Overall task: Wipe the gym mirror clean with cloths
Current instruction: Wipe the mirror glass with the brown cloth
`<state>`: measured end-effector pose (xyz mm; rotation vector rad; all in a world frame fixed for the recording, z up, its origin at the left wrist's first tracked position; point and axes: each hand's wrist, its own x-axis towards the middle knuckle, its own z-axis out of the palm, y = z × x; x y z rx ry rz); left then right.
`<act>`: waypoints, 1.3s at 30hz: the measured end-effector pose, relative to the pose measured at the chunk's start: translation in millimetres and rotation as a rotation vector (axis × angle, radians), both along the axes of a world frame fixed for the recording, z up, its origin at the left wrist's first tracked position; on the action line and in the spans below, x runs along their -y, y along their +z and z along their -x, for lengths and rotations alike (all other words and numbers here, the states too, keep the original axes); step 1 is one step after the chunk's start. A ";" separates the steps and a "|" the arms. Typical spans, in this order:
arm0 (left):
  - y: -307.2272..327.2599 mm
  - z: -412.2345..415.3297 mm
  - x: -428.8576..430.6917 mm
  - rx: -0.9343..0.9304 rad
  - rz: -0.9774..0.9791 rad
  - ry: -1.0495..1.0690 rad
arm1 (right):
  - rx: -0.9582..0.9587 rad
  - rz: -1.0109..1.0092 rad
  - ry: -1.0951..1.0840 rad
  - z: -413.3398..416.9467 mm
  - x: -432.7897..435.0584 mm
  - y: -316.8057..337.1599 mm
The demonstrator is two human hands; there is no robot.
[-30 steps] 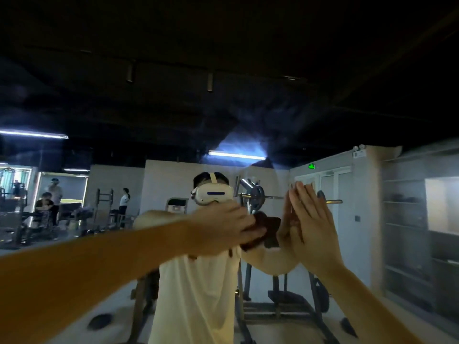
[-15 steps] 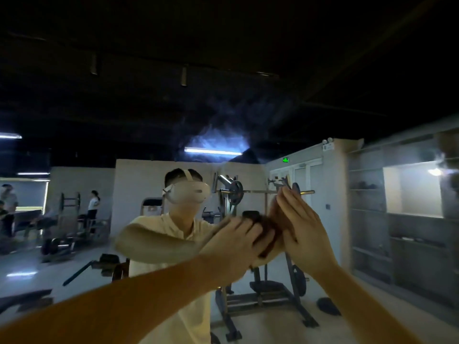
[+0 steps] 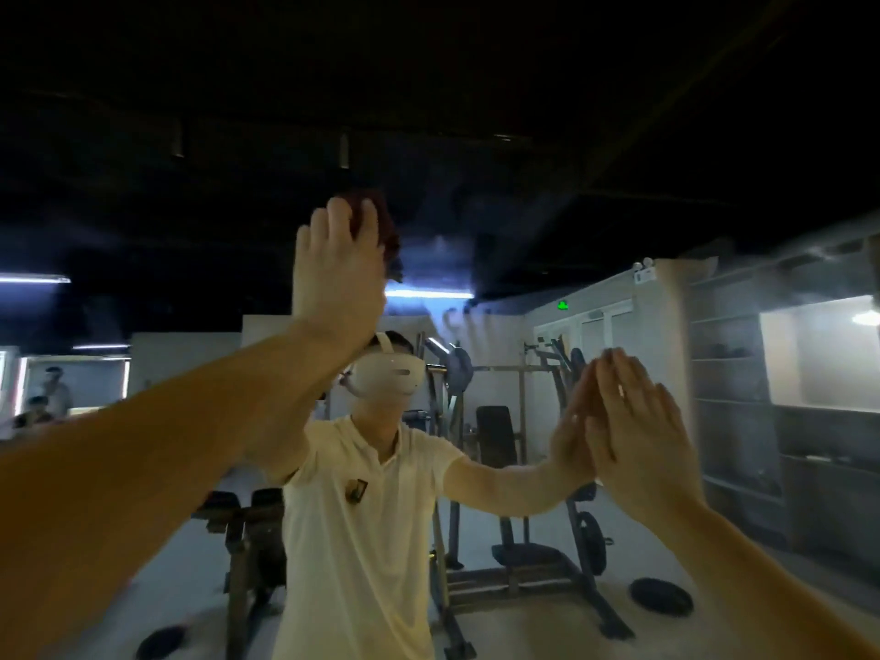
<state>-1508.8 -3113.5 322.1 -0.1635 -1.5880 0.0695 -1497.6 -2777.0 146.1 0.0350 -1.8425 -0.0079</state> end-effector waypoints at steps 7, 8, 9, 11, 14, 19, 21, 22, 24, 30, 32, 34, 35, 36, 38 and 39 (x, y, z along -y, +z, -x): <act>-106.4 5.7 -136.8 -0.043 0.156 -0.167 | -0.096 -0.185 0.194 23.2 -40.2 0.4; -135.0 5.6 -142.8 -0.007 0.230 -0.178 | -0.072 -0.209 0.204 22.7 -44.6 2.0; -162.8 5.4 -142.1 0.033 0.332 -0.156 | -0.046 -0.224 0.207 21.9 -48.3 2.7; -207.0 2.0 -124.6 0.166 0.617 -0.041 | 0.006 -0.234 0.223 19.9 -53.8 2.4; -195.2 -18.4 -87.3 0.356 1.013 0.127 | 0.065 -0.293 0.232 16.9 -61.0 0.6; -63.8 -27.8 -82.8 0.201 0.441 0.210 | 0.148 -0.334 0.251 19.5 -69.7 -8.2; -35.0 -19.5 -105.5 0.160 0.078 0.221 | 0.147 -0.321 0.276 19.3 -71.2 -7.2; -33.4 -15.1 -122.4 0.138 -0.056 0.151 | 0.138 -0.323 0.289 19.0 -71.5 -7.3; -52.4 -1.2 -155.3 0.081 -0.136 -0.011 | 0.132 -0.333 0.309 19.0 -72.3 -7.8; -196.5 -4.5 -178.6 0.270 0.286 -0.130 | 0.148 -0.333 0.321 14.7 -68.8 -5.5; -243.5 -10.7 -171.4 0.368 0.502 -0.078 | 0.163 -0.355 0.305 13.3 -69.9 -4.5; -272.5 -16.1 -157.9 0.401 0.839 -0.006 | 0.188 -0.377 0.297 12.8 -73.1 -2.5; -275.1 -15.1 -149.2 0.398 1.002 0.051 | 0.191 -0.387 0.288 12.3 -74.6 -1.8; -269.6 -13.0 -142.0 0.393 1.106 0.092 | 0.190 -0.398 0.279 11.9 -75.8 -1.7; -235.8 -5.5 -131.8 0.346 1.141 0.121 | 0.182 -0.410 0.271 12.2 -76.4 -2.1; -211.5 -2.5 -127.3 0.332 1.101 0.138 | 0.174 -0.411 0.279 12.6 -75.9 -3.0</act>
